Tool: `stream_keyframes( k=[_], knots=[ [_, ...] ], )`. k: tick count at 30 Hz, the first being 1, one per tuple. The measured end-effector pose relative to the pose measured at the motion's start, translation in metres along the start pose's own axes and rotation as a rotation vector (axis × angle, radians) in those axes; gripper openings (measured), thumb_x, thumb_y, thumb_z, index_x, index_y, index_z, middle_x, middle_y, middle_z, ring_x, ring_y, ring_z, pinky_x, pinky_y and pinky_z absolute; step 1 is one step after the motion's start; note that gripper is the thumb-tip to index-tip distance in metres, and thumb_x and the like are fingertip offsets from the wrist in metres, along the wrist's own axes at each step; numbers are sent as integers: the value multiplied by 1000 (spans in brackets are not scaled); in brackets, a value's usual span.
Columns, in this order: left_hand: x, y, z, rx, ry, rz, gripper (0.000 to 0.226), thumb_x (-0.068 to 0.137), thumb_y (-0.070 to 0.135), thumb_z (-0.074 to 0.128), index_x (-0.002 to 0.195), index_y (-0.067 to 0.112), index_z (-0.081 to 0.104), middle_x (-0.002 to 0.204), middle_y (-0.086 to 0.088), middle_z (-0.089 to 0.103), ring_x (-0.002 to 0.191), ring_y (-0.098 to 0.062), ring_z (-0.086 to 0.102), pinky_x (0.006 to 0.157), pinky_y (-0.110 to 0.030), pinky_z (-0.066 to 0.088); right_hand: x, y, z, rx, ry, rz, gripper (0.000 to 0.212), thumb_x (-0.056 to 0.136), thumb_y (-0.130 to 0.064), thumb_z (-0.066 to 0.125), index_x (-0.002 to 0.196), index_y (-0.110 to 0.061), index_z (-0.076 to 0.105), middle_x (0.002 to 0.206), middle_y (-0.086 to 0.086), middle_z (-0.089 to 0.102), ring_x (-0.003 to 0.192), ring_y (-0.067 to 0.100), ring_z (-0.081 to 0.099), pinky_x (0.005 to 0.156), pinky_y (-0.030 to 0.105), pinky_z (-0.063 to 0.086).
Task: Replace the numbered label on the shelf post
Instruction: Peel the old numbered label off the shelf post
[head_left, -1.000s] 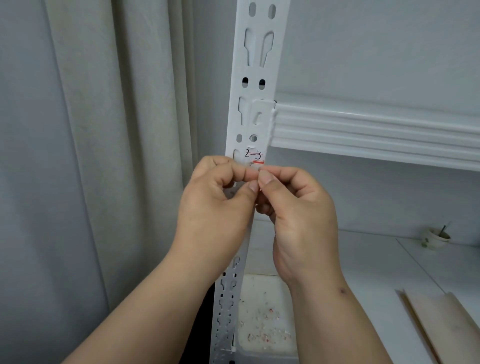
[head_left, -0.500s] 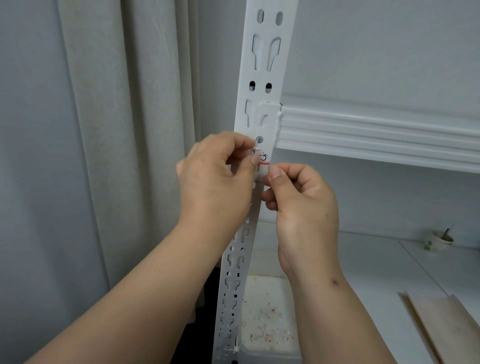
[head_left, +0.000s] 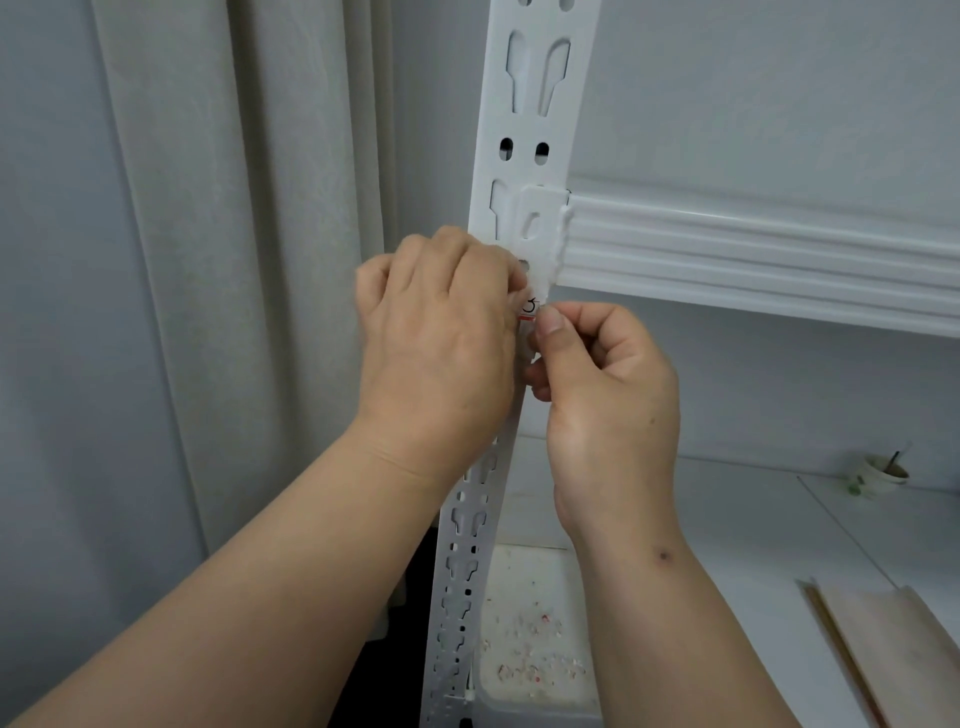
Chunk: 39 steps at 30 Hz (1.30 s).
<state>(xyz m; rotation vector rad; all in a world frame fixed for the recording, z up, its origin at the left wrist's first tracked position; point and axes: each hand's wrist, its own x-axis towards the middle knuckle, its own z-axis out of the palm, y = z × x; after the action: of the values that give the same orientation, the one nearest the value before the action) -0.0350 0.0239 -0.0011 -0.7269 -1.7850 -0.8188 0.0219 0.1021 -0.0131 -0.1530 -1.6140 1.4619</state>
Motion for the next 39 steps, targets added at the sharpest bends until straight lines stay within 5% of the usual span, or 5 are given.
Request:
stream_keyframes(
  k=[13,23,32,39],
  knots=[
    [-4,-4,0,-119,31,-55,4,87,22,65,88,18,64,84,15,51,80,-18,58,84,-29,24,1,0,1,19,2,-7,13,90,-19,64,78,-24,66,70,-8,68,62,11,61,62,26,48],
    [1,-1,2,40,33,29,7,78,11,58,84,10,61,82,-6,60,76,-30,53,73,-28,18,-1,2,1,17,-4,-9,13,90,-21,62,78,-25,66,72,-6,68,64,12,60,61,26,46],
    [-15,-4,3,-14,-12,24,7,88,17,56,82,14,58,79,1,58,75,-24,52,77,-28,16,-3,3,-1,27,1,6,18,91,-15,62,76,-24,66,67,-7,68,61,9,59,60,24,48],
    [-11,-3,0,-181,33,-113,21,87,22,66,103,27,54,86,8,57,79,-14,57,85,-31,25,-2,4,-2,7,12,0,18,90,-18,63,74,-26,66,68,-9,68,64,11,61,64,29,50]
  ],
)
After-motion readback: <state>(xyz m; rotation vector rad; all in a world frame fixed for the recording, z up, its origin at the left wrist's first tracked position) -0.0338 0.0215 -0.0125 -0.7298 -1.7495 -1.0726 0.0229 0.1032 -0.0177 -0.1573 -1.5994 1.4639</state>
